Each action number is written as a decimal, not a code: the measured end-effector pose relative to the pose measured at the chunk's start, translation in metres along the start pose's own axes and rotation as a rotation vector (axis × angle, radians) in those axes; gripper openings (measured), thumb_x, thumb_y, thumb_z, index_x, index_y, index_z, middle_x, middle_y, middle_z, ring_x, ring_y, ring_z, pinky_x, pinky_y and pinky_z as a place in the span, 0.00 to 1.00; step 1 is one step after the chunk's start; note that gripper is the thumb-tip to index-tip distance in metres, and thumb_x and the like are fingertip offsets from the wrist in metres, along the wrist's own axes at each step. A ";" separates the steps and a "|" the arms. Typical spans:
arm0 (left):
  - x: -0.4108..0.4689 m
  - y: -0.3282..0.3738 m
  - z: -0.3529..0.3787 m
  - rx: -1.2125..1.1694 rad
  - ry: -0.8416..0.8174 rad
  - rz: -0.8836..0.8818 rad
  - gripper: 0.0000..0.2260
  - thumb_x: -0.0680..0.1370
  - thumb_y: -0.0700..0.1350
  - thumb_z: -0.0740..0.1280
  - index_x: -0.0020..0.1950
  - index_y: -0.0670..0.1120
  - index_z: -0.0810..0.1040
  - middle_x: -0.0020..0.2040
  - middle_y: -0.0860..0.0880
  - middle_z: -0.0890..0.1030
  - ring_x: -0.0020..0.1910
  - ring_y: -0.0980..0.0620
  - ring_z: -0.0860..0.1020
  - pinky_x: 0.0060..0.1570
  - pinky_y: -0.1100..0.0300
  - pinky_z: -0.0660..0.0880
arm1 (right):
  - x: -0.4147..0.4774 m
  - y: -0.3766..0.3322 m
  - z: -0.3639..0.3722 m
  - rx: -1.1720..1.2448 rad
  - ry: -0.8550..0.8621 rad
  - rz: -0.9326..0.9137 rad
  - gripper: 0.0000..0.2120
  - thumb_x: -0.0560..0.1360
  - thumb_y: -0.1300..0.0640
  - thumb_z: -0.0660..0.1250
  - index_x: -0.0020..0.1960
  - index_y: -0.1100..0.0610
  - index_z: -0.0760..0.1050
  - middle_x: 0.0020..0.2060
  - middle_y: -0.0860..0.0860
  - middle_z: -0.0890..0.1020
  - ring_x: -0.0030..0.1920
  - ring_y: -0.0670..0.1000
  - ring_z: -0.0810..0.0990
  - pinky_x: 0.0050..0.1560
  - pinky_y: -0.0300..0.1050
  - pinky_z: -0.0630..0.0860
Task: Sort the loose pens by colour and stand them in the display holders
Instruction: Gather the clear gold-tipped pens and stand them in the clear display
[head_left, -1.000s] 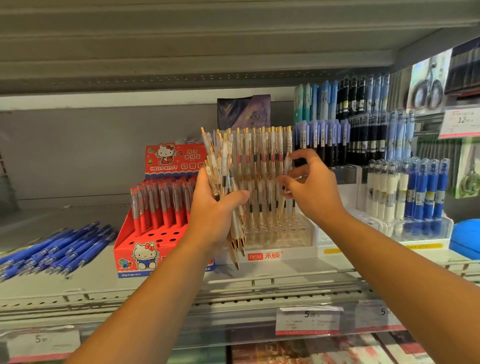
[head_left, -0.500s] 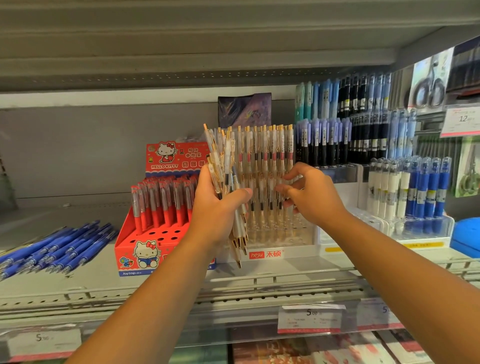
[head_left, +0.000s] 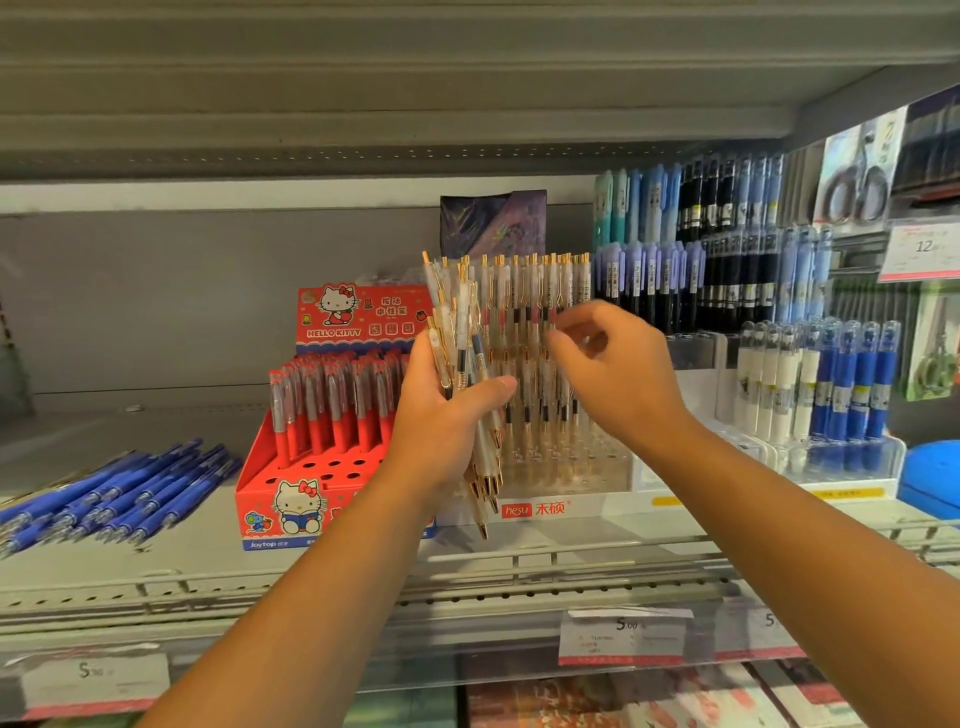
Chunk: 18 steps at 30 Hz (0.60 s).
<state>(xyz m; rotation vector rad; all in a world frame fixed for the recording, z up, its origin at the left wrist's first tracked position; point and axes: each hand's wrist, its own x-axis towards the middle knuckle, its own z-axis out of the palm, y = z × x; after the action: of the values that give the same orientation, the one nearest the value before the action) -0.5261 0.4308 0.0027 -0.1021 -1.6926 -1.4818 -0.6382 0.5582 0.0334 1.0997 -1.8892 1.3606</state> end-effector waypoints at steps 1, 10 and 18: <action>0.000 0.000 0.000 -0.013 -0.013 0.010 0.24 0.70 0.42 0.73 0.61 0.62 0.75 0.56 0.54 0.84 0.55 0.51 0.82 0.54 0.47 0.79 | 0.000 -0.011 0.001 0.114 -0.073 -0.002 0.06 0.77 0.53 0.68 0.52 0.52 0.80 0.42 0.43 0.82 0.43 0.42 0.80 0.40 0.35 0.75; 0.001 -0.001 0.002 -0.106 -0.064 0.041 0.24 0.70 0.36 0.72 0.62 0.55 0.75 0.57 0.49 0.83 0.58 0.48 0.82 0.53 0.51 0.80 | 0.004 -0.048 0.006 0.448 -0.288 0.175 0.09 0.72 0.60 0.75 0.51 0.57 0.82 0.40 0.51 0.84 0.40 0.45 0.83 0.37 0.38 0.81; 0.000 -0.004 0.002 -0.079 -0.133 0.031 0.23 0.73 0.36 0.71 0.65 0.52 0.73 0.58 0.50 0.83 0.58 0.50 0.81 0.50 0.58 0.79 | 0.008 -0.054 0.005 0.308 -0.327 0.232 0.06 0.72 0.62 0.71 0.36 0.56 0.82 0.27 0.48 0.82 0.29 0.43 0.81 0.30 0.38 0.79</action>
<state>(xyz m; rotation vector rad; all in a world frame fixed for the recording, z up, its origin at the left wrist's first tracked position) -0.5297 0.4316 -0.0004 -0.2736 -1.7292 -1.5481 -0.5952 0.5435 0.0646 1.3540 -2.1411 1.7327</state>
